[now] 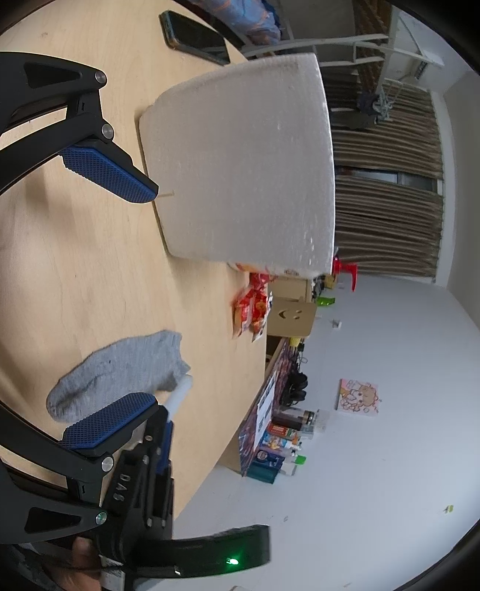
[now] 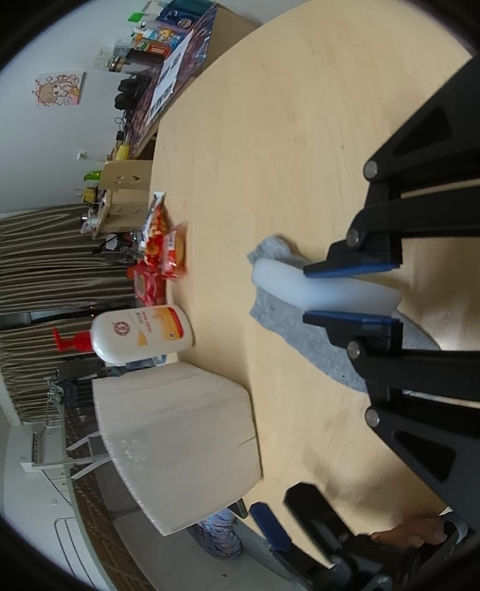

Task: Organize soft objects
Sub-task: 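Lift the foam strip with the right gripper while the left gripper grasps the grey sock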

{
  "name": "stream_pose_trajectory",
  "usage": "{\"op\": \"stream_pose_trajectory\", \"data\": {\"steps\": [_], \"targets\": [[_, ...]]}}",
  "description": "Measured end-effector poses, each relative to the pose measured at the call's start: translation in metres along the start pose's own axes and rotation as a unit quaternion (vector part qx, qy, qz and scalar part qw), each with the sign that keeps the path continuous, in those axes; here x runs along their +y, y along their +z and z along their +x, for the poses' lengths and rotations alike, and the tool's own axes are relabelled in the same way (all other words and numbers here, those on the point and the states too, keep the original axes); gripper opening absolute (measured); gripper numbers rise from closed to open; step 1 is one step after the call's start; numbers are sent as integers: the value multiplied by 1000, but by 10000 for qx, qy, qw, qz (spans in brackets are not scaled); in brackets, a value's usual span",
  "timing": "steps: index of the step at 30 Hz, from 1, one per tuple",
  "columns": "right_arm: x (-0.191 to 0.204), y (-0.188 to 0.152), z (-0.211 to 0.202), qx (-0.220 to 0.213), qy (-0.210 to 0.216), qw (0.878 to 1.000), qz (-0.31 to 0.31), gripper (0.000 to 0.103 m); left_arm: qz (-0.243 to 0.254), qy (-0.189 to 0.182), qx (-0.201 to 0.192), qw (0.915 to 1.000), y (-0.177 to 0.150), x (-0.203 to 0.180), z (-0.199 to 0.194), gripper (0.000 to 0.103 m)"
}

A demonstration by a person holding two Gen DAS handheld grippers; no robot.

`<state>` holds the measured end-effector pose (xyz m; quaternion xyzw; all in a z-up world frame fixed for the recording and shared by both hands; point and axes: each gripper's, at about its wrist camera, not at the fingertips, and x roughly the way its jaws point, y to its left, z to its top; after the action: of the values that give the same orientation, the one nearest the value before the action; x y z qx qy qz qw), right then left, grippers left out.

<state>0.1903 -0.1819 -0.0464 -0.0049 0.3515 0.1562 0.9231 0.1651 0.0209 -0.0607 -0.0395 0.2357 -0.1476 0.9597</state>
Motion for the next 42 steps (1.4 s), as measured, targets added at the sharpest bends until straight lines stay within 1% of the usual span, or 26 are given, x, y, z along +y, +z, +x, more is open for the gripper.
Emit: {"op": "stream_pose_trajectory", "data": {"steps": [6, 10, 21, 26, 32, 36, 39, 41, 42], "targets": [[-15, 0, -16, -207, -20, 9997, 142, 21, 204, -89, 76, 9997, 1, -20, 4, 103], [-25, -2, -21, -260, -7, 9994, 214, 21, 303, -221, 166, 9992, 3, -35, 8, 102], [-52, -12, -30, -369, -23, 9981, 494, 21, 367, -551, 655, 9957, 2, -66, 36, 102], [-60, -16, -32, -403, 4, 9976, 571, 21, 407, -523, 969, 9931, 0, -75, 53, 102], [-66, -19, -33, -425, 42, 9971, 628, 21, 413, -435, 1213, 9908, -3, -79, 66, 92], [-67, -20, -33, -427, 84, 9971, 630, 21, 450, -407, 1360, 9888, -4, -81, 73, 80], [-69, -21, -34, -442, 104, 9969, 644, 21, 532, -358, 1457, 9872, -6, -84, 76, 73], [-70, -22, -35, -455, 115, 9968, 651, 21, 574, -300, 1533, 9861, -8, -86, 78, 72], [-70, -22, -35, -458, 119, 9968, 651, 21, 576, -287, 1557, 9857, -8, -86, 80, 68]]}}
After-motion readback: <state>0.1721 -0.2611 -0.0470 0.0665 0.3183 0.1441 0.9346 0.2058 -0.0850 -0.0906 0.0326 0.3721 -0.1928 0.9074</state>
